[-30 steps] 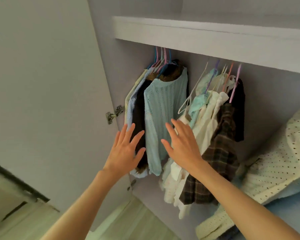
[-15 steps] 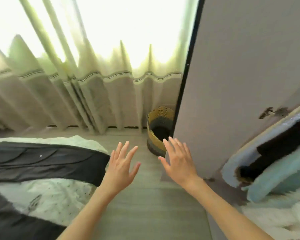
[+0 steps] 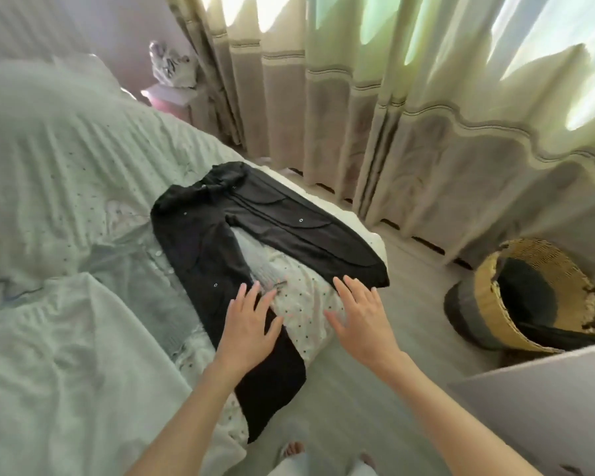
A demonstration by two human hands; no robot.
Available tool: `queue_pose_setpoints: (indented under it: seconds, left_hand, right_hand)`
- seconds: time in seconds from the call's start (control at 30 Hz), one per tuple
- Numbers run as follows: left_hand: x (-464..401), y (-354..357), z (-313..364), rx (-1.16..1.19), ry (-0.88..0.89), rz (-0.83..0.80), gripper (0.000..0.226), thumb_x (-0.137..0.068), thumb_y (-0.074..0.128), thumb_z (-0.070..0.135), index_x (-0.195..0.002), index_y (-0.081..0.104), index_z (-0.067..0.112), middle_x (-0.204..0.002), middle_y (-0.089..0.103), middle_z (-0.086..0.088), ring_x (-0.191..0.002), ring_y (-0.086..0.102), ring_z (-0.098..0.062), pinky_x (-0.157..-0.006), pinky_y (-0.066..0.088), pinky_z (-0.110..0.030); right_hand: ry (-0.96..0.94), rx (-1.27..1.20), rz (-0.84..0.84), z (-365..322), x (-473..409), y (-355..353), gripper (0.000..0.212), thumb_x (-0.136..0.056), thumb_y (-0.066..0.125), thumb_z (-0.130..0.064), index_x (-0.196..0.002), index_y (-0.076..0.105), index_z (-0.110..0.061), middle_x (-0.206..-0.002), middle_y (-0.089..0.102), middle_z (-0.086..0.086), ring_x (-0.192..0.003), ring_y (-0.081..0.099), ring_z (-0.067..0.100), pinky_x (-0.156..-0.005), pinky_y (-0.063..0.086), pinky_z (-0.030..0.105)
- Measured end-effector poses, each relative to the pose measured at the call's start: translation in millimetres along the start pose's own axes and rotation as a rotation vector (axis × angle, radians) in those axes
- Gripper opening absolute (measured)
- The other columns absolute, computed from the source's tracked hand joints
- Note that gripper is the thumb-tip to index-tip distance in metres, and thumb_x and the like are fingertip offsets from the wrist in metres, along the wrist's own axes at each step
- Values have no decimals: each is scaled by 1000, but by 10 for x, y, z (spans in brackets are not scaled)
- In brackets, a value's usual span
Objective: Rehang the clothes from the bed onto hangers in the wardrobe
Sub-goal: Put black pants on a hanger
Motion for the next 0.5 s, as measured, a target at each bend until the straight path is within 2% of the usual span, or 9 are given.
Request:
queue_pose_setpoints:
  seconds: [0.1, 0.2, 0.33, 0.5]
  left_hand:
    - [73, -26, -580, 21, -136, 6, 54, -97, 36, 42, -146, 22, 25, -156, 10, -5, -144, -3, -25, -116, 7, -40]
    - [67, -38, -917, 49, -210, 2, 53, -97, 36, 40, -146, 21, 24, -156, 7, -5, -144, -4, -25, -116, 6, -39]
    - [-230, -136, -1190, 28, -245, 13, 54, -98, 35, 40, -147, 20, 25, -156, 6, -4, -144, -4, -24, -115, 5, -38]
    - [-819, -283, -1582, 54, -314, 54, 52, -98, 36, 37, -146, 23, 23, -156, 8, -5, -144, -3, -24, -115, 6, -40]
  right_hand:
    - [-79, 12, -48, -349, -277, 220, 61, -95, 43, -42, -147, 23, -16, -152, 26, 5, -142, 18, 21, -116, 6, 40]
    - [-143, 17, -70, -568, -535, 351, 60, -94, 47, -40, -145, 27, -15, -148, 32, 7, -140, 24, 23, -115, 11, 43]
    - [-170, 49, -141, -663, -967, 542, 60, -96, 41, -42, -147, 22, -17, -152, 25, 3, -142, 16, 19, -116, 7, 40]
    - [-239, 80, -175, -753, -1810, 671, 59, -97, 40, -42, -147, 22, -15, -152, 26, 3, -143, 16, 18, -116, 8, 39]
Point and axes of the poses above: each hand's wrist, its own x-axis away from the middle knuckle, its own y-axis out of the palm, z = x × y, the point moved 10 cm from there along -x, towards the middle knuckle
